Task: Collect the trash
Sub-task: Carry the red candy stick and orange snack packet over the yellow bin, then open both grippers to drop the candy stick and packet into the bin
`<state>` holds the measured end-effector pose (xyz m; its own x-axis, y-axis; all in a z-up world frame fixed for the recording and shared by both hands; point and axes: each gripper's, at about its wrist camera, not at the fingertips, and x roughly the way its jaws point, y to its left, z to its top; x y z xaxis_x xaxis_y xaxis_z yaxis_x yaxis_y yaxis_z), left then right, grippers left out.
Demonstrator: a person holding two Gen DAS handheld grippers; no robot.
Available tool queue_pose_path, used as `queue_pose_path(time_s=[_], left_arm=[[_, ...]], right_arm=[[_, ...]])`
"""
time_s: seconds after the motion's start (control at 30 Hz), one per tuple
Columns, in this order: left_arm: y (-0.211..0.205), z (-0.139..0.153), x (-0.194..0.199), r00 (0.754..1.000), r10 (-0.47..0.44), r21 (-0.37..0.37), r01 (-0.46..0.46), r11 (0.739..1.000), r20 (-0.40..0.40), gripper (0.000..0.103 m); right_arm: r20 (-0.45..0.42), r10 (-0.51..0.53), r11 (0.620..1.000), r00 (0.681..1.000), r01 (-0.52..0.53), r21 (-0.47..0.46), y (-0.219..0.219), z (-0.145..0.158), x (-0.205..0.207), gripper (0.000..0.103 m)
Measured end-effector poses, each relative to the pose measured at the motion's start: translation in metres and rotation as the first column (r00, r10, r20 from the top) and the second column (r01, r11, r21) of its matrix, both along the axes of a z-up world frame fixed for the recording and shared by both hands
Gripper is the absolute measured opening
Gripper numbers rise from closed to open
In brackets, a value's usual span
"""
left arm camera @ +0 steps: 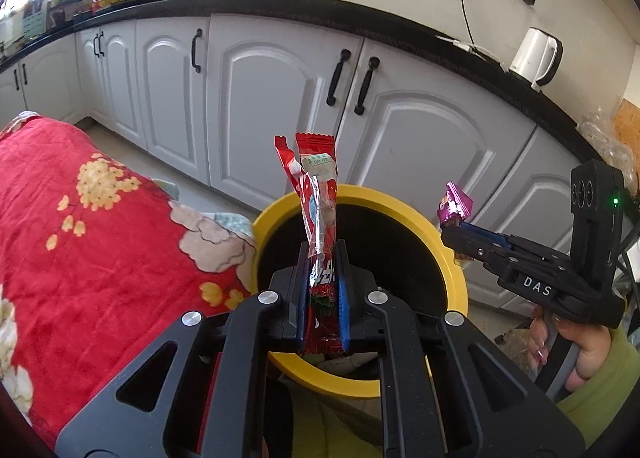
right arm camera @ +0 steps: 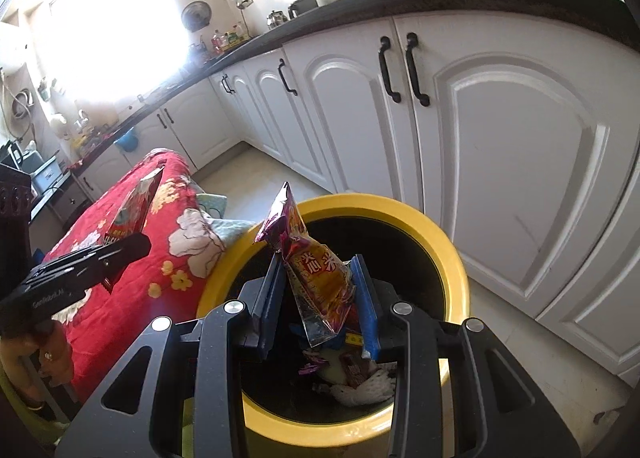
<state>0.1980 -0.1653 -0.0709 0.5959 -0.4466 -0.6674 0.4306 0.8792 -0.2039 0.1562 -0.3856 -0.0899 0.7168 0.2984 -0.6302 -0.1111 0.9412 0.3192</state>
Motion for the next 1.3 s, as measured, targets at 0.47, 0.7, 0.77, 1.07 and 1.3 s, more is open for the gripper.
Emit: queue_pose_path(time_s=[0.47, 0.7, 0.77, 1.07, 1.3], left_arm=[[-0.025, -0.032, -0.001, 0.996, -0.057, 0.057, 0.061, 0.996, -0.071, 0.008], [-0.037, -0.047, 0.004, 0.991, -0.073, 0.078, 0.082, 0.994, -0.113, 0.009], [-0.040, -0.050, 0.005, 0.990, -0.076, 0.085, 0.086, 0.993, -0.119, 0.009], [-0.044, -0.057, 0.007, 0.987, -0.076, 0.097, 0.090, 0.991, -0.138, 0.010], [-0.040, -0.059, 0.007, 0.987, -0.062, 0.108, 0.079, 0.991, -0.150, 0.037]], right_arm=[[-0.094, -0.002, 0.999, 0.996, 0.006, 0.047, -0.001, -0.031, 0.008, 0.034], [-0.116, -0.019, 0.998, 0.993, 0.025, 0.049, -0.005, -0.040, 0.011, 0.037], [-0.117, -0.025, 0.998, 0.993, 0.032, 0.054, -0.007, -0.041, 0.011, 0.037], [-0.123, -0.041, 0.997, 0.992, 0.048, 0.059, -0.009, -0.045, 0.011, 0.048], [-0.107, -0.057, 0.996, 0.993, 0.063, 0.055, -0.013, -0.040, 0.009, 0.060]])
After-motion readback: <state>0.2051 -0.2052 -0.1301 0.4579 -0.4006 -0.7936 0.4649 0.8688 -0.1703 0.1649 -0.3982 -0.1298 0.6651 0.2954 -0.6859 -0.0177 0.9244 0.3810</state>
